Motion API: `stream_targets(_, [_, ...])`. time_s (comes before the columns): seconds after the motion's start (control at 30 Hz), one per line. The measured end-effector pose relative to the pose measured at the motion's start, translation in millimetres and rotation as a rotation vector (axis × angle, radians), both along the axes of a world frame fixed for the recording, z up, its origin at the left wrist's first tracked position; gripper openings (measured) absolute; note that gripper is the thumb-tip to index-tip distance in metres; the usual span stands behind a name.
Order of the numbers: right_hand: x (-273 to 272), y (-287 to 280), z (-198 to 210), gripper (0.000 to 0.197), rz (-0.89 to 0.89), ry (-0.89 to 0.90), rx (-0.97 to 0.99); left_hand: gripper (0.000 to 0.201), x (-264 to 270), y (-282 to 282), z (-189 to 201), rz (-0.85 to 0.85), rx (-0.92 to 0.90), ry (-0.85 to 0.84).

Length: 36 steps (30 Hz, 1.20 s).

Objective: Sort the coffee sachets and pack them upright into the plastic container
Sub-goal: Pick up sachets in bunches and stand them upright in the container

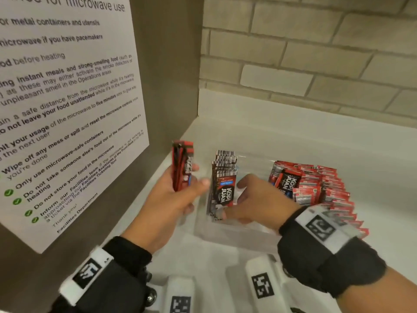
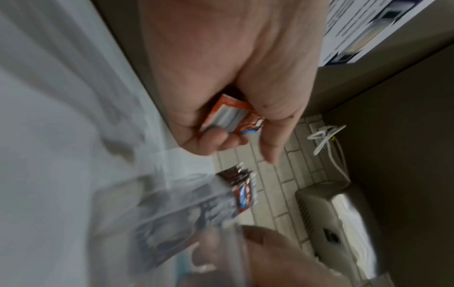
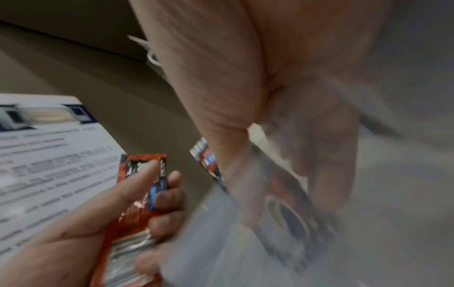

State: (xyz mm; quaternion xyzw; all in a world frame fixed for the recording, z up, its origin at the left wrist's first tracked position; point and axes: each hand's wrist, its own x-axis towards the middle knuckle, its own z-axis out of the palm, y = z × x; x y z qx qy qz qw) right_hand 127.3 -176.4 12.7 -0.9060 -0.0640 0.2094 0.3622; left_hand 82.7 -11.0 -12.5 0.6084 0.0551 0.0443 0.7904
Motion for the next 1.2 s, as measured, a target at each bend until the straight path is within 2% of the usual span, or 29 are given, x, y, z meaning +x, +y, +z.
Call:
stream_targets(0.1, [-1, -12, 26, 0.061, -0.021, -0.193, -0.039, 0.044, -2, 18, 17, -0.177, -0.318, -0.103])
stream_targets(0.17, [-4, -15, 37, 0.053, -0.041, -0.254, 0.067, 0.057, -2, 27, 28, -0.322, -0.490, -0.168])
stream_targets(0.2, [-5, -14, 40, 0.047, -0.041, -0.285, 0.141, 0.058, -1, 27, 35, -0.354, -0.518, -0.186])
stream_targets(0.27, [-8, -10, 44, 0.035, -0.032, -0.332, 0.269, 0.049, 2, 21, 50, -0.342, -0.483, -0.176])
stream_targets(0.33, [-12, -3, 44, 0.024, -0.037, -0.311, 0.461, 0.037, 6, 11, 62, -0.260, -0.390, -0.156])
stream_targets(0.47, [-16, 1, 47, 0.014, -0.091, -0.235, 0.783, 0.037, 6, -2, 66, -0.201, -0.207, -0.108])
stream_targets(0.57, [-13, 2, 44, 0.022, -0.055, -0.162, 0.807, 0.034, 1, -9, 62, -0.211, -0.128, -0.091])
stream_targets(0.63, [-13, 5, 37, 0.019, 0.021, -0.118, 0.839, 0.037, -1, -14, 58, -0.225, -0.112, -0.106])
stream_targets(0.77, [-20, 7, 44, 0.019, 0.101, -0.107, 1.015, 0.046, -8, -20, 57, -0.212, -0.216, -0.109])
stream_targets(0.8, [-20, 6, 50, 0.019, 0.097, -0.150, 1.057, 0.048, -8, -18, 57, -0.171, -0.265, -0.100])
stream_targets(0.87, [-20, 3, 61, 0.021, 0.123, -0.319, 1.103, 0.038, -6, -10, 57, -0.041, -0.384, -0.089])
stream_targets(0.93, [-20, 6, 70, 0.027, 0.221, -0.584, 1.052, 0.031, -8, -4, 58, 0.100, -0.453, -0.091])
stream_targets(0.97, [-20, 9, 72, 0.028, 0.285, -0.725, 0.967, 0.033, -12, -3, 56, 0.129, -0.456, -0.091])
stream_targets(1.03, [-20, 15, 75, 0.027, 0.361, -0.996, 0.707, 0.043, -25, -3, 54, 0.085, -0.438, -0.098])
stream_targets(1.1, [-17, 17, 74, 0.028, 0.352, -1.180, 0.521, 0.041, -37, -4, 54, -0.032, -0.402, -0.153])
stream_targets(1.13, [-17, 17, 72, 0.030, 0.335, -1.214, 0.498, 0.036, -41, -4, 55, -0.055, -0.374, -0.188])
stream_targets(1.2, [-21, 19, 66, 0.028, 0.307, -1.225, 0.508, 0.018, -42, 0, 57, 0.009, -0.346, -0.222])
